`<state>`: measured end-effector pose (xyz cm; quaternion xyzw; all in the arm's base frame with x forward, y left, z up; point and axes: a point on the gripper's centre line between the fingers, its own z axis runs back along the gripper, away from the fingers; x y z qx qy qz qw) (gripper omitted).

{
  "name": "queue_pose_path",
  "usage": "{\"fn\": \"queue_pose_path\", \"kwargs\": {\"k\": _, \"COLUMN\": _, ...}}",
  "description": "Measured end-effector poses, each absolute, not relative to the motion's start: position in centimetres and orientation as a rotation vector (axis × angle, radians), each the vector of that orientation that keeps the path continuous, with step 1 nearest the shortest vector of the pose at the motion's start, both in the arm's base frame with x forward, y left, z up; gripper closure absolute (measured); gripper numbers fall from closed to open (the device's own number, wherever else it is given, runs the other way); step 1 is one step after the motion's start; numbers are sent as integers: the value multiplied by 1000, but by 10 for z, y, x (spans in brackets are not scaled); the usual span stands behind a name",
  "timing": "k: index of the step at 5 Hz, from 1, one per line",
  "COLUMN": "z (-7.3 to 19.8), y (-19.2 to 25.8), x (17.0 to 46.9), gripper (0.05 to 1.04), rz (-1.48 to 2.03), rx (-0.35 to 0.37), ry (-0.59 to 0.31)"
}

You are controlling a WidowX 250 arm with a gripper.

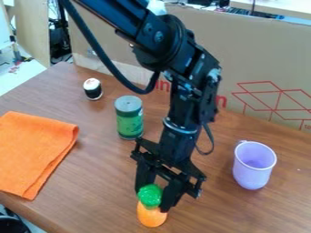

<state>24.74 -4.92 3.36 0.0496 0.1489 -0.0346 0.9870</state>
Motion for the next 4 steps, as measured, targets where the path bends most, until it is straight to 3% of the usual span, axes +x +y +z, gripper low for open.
{"fn": "queue_pose_path", "kwargs": {"k": 1, "z": 23, "y": -45, "x": 236, "gripper": 123, "rz": -79, "rx": 105, "ry": 304}}
{"fn": "queue_pose_path", "kwargs": {"k": 2, "z": 75, "y": -39, "x": 248, "gripper": 73, "rz": -33, "rx": 33, "ry": 90}}
{"fn": "queue_pose_path", "kwargs": {"k": 3, "z": 120, "y": -28, "x": 252, "gripper": 79, "rz": 29, "rx": -4, "ry": -30}}
{"fn": "queue_pose_path", "kwargs": {"k": 4, "z": 160, "y": 6, "x": 271, "gripper": 81, "rz": 106, "rx": -8, "ry": -95}}
